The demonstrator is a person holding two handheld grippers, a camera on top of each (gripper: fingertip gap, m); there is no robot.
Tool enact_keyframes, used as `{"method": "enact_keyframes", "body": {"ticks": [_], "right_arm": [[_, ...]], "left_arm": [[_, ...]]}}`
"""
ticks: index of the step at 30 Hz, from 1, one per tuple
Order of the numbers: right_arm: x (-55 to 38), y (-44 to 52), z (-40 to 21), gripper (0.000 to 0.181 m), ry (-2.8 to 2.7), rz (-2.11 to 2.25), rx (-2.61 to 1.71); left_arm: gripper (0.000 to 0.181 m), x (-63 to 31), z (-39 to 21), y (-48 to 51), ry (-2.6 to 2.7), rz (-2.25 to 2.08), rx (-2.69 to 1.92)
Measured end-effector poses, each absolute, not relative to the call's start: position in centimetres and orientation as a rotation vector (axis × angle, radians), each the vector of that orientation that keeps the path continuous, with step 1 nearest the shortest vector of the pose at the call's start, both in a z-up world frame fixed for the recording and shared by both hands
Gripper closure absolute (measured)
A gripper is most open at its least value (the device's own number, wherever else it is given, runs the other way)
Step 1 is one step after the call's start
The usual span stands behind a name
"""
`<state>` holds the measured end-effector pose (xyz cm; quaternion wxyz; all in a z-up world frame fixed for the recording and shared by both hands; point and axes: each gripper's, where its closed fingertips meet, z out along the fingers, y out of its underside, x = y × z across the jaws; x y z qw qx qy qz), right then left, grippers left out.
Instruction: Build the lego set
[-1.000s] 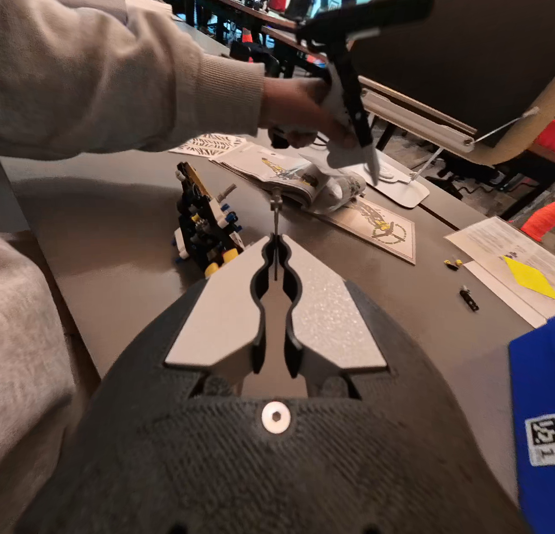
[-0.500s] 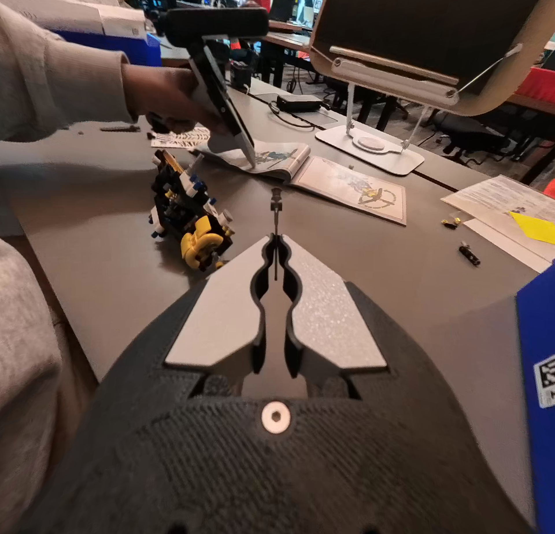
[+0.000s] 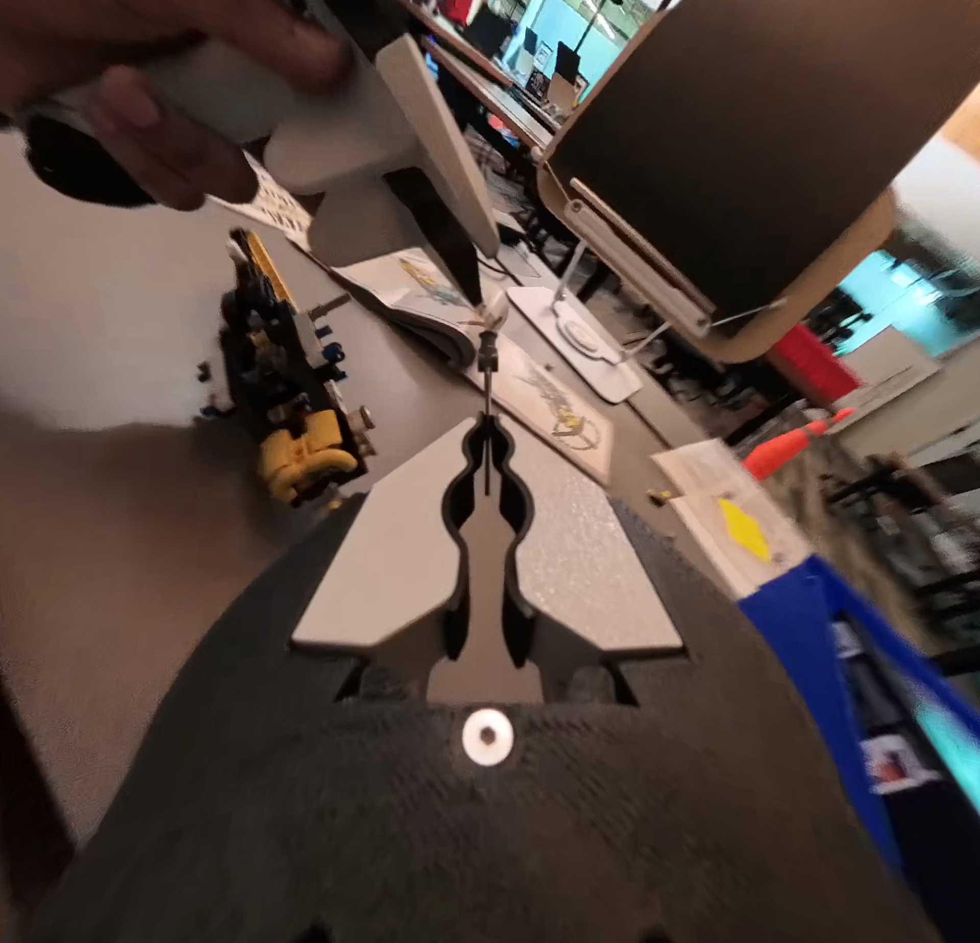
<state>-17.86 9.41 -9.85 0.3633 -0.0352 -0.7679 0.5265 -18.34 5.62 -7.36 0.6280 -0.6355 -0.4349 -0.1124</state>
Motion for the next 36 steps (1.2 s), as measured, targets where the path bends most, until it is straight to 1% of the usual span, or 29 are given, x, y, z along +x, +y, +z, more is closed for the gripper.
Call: {"method": "enact_keyframes", "body": {"ticks": [1,7,11,12,14,15,16,19,22,24,27,30,31,33,36], "right_arm": [[-18.0,9.3,-9.7,0.181,-1.949,1.280,-0.036],[-18.2,9.3,-7.5,0.181,-1.660,0.793,0.350],[-17.7,8.6,-7.8,0.181,-1.582,0.636,0.523],[-17.4,8.4,-7.6,0.181,-1.558,0.625,0.550],[-17.0,7.9,-7.3,0.181,-1.524,0.602,0.604],[-16.8,7.7,-7.2,0.181,-1.506,0.591,0.624],[-16.8,7.5,-6.9,0.181,-1.487,0.578,0.635],[-16.7,7.3,-6.6,0.181,-1.478,0.593,0.633],[-16.6,7.1,-6.8,0.181,-1.545,0.673,0.581],[-16.5,7.0,-7.3,0.181,-1.648,0.777,0.509],[-15.8,6.7,-7.6,0.181,-1.854,1.016,0.336],[-14.5,6.4,-7.6,0.181,-2.108,1.313,0.099],[-14.0,6.4,-7.5,0.181,-2.186,1.407,0.021],[-13.4,6.4,-7.1,0.181,-2.272,1.575,-0.110],[-12.8,6.6,-6.0,0.181,-2.256,1.810,-0.232]], "left_arm": [[0.145,-18.0,-7.3,6.1,-0.994,-0.293,-1.416],[0.142,-17.0,-6.7,6.6,-0.974,-0.526,-1.223],[0.141,-16.7,-6.5,6.8,-0.967,-0.567,-1.203],[0.144,-16.7,-6.7,6.9,-0.972,-0.559,-1.214],[0.160,-16.7,-6.7,7.0,-0.971,-0.554,-1.212],[0.170,-16.6,-6.4,7.0,-0.963,-0.559,-1.195],[0.174,-16.7,-6.3,6.8,-0.965,-0.556,-1.184],[0.175,-16.5,-6.1,6.6,-0.953,-0.577,-1.173],[0.175,-16.4,-6.0,6.4,-0.943,-0.541,-1.188],[0.162,-16.2,-5.9,6.5,-0.920,-0.505,-1.213],[0.155,-15.4,-6.0,6.9,-0.863,-0.459,-1.277],[0.169,-14.9,-6.3,7.2,-0.819,-0.380,-1.352],[0.176,-14.5,-6.2,7.3,-0.788,-0.365,-1.370],[0.175,-14.0,-6.0,7.4,-0.752,-0.370,-1.384],[0.175,-13.6,-5.5,7.4,-0.731,-0.427,-1.354]]}}
